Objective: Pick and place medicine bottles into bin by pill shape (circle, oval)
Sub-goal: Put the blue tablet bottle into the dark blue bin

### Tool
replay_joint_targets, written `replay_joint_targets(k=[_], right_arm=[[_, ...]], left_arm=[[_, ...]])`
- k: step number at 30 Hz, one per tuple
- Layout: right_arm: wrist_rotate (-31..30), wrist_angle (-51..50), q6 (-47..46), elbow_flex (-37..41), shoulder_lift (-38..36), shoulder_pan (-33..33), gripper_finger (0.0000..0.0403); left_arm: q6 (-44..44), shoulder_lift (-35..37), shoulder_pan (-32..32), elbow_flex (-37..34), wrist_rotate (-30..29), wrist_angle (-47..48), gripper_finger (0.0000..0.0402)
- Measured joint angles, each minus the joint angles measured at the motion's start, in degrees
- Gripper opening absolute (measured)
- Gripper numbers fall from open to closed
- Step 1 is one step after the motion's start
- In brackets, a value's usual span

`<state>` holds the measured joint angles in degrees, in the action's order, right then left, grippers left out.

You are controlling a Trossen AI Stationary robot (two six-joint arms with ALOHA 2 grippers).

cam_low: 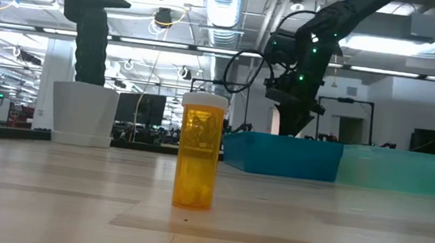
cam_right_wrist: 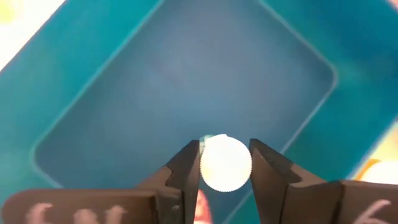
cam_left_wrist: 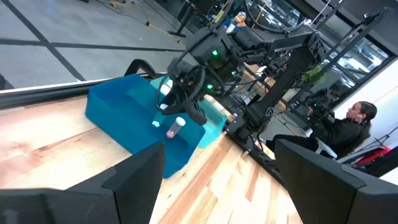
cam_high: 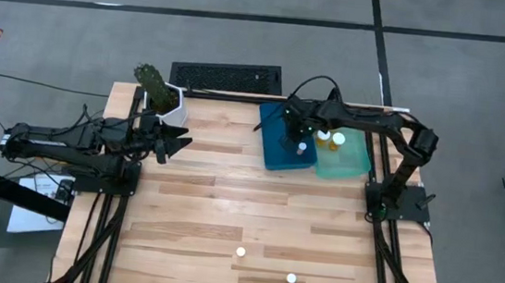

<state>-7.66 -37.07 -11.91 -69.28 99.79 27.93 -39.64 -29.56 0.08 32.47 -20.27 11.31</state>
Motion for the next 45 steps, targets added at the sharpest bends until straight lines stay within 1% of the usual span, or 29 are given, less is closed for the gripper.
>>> replay_joint_targets(k=[4, 8, 10, 15, 20, 36, 45], right_arm=[[-0.78, -0.23, -0.78, 0.0, -0.02, -1.56, 0.0127], [-6.15, 0.1, -1.39, 0.0, -0.04, -3.21, 0.0133], [-7.07, 0.48, -2.04, 0.13, -0.04, -3.59, 0.0136], [-7.21, 3.64, -6.0, 4.74, -1.29, -4.42, 0.0137], [-7.36, 8.07, -6.73, 8.79, -3.43, -5.3, 0.0134], [-7.5, 10.3, -6.24, 9.05, -2.99, -4.89, 0.0136], [-7.48, 9.95, -6.07, 9.05, -2.99, -4.63, 0.0158]], left_arm=[[-0.02, 0.0, 0.0, 0.0, 0.0, 0.0, 0.0297], [-0.04, 0.0, 0.01, 0.0, 0.0, 0.0, 0.0297], [-0.04, 0.0, 0.0, 0.01, 0.0, 0.0, 0.0297], [-0.04, 0.0, 0.01, 0.0, 0.0, 0.0, 0.0297], [0.47, 0.0, 0.01, 0.0, 0.02, -0.02, 0.0297], [0.28, -0.02, -0.01, 0.02, 0.0, -0.02, 0.0297], [0.2, -0.02, 0.01, 0.0, -0.02, 0.0, 0.0297]])
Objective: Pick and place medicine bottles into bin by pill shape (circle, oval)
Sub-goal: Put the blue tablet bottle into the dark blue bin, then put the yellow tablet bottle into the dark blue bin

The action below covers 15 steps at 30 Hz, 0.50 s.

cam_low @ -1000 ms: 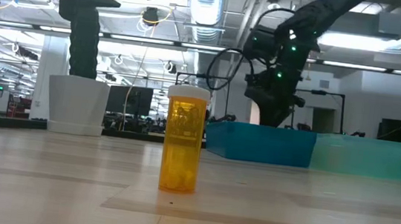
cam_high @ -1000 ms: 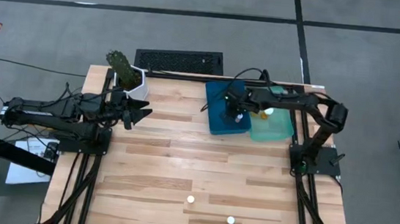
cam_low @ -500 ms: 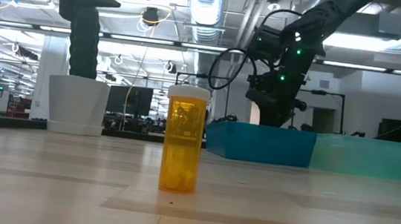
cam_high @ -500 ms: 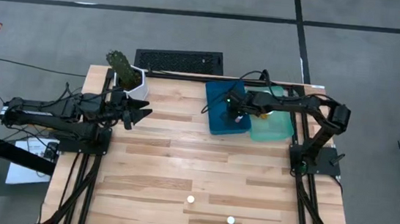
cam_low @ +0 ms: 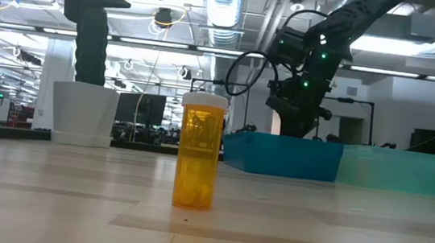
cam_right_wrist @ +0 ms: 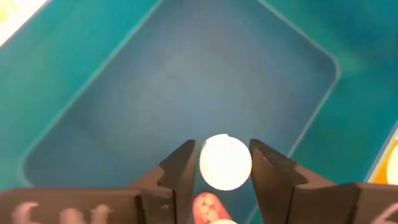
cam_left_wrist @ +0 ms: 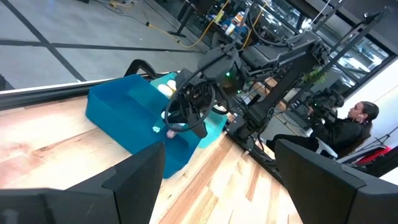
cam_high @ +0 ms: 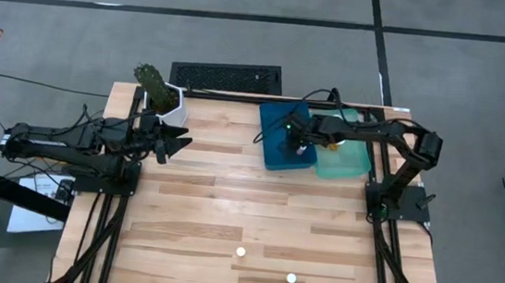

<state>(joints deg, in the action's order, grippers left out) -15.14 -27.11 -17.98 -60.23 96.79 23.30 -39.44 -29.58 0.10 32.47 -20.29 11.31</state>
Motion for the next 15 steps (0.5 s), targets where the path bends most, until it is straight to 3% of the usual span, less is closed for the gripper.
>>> replay_joint_targets(k=[10, 15], right_arm=[[0.0, -0.22, 1.37, 0.0, -0.02, 0.53, 0.0194], [0.0, -0.34, 2.46, 0.0, -1.55, 0.53, 0.0232]], left_arm=[[-0.02, 0.0, 0.0, 0.01, 0.01, 0.0, 0.0297], [-0.14, 0.0, -0.02, 0.02, 0.01, -0.01, 0.0297]])
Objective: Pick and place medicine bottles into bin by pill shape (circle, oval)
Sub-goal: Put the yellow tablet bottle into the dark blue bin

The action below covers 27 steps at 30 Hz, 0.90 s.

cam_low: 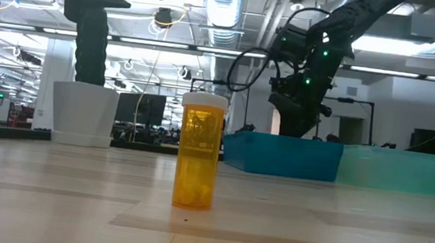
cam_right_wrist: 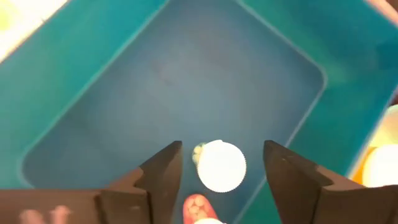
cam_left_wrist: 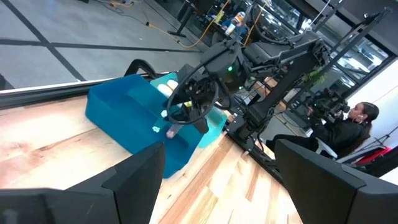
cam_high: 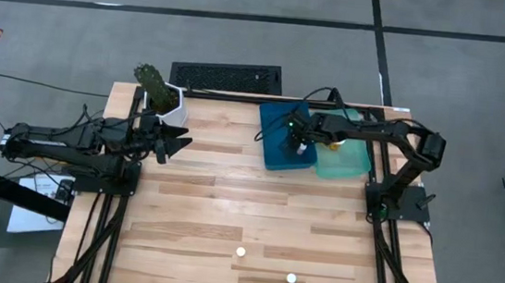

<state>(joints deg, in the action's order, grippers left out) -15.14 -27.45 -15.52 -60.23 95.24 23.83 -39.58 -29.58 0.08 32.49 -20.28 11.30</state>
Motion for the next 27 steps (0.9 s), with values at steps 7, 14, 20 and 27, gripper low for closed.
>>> replay_joint_targets(k=[7, 14, 20, 27], right_arm=[[0.02, -3.46, 0.8, 0.0, -6.98, 0.02, 0.0264], [0.2, -15.4, -1.91, -0.02, -20.84, -6.68, 0.0265], [-2.95, -21.57, -10.95, 1.24, -26.64, -21.02, 0.0265], [-4.54, -14.34, -27.26, 11.39, -27.29, -40.31, 0.0265]], left_arm=[[-0.14, 0.0, 0.0, 0.0, -0.01, 0.01, 0.0297], [0.33, 0.0, 0.02, 0.0, -0.01, -0.01, 0.0297], [0.59, 0.0, 0.02, -0.02, 0.0, 0.0, 0.0297], [0.53, 0.0, 0.01, -0.02, 0.45, 0.03, 0.0297]])
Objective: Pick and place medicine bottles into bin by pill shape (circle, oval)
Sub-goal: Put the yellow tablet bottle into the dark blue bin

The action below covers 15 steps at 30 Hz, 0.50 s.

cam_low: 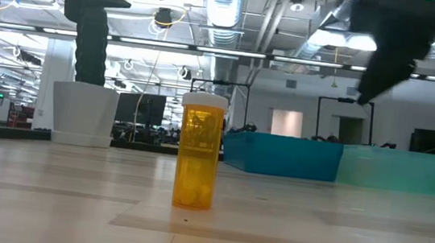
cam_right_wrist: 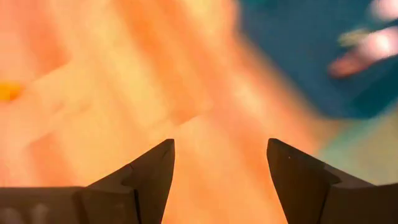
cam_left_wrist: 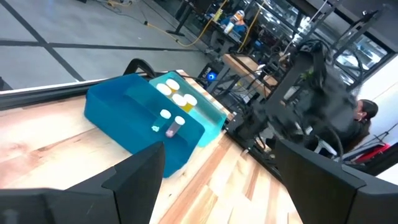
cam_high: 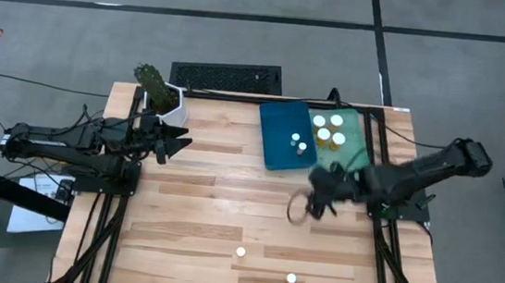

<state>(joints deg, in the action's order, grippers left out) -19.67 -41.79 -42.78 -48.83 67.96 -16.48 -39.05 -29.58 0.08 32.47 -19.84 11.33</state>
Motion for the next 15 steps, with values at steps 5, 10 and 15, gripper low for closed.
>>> replay_joint_targets(k=[5, 10, 15], right_arm=[[-0.05, 11.32, -2.63, 2.61, 4.63, -12.12, 0.0265], [0.0, 17.8, 0.63, -0.18, 11.2, -20.24, 0.0265], [-0.01, 18.54, 5.55, -6.02, 17.58, -25.24, 0.0265]], left_arm=[[-0.02, 0.0, -0.01, 0.0, 0.04, 0.01, 0.0297], [-0.2, 0.0, 0.0, 0.0, 0.02, 0.07, 0.0297], [-0.7, 0.0, 0.02, 0.0, 0.02, 0.36, 0.0297]])
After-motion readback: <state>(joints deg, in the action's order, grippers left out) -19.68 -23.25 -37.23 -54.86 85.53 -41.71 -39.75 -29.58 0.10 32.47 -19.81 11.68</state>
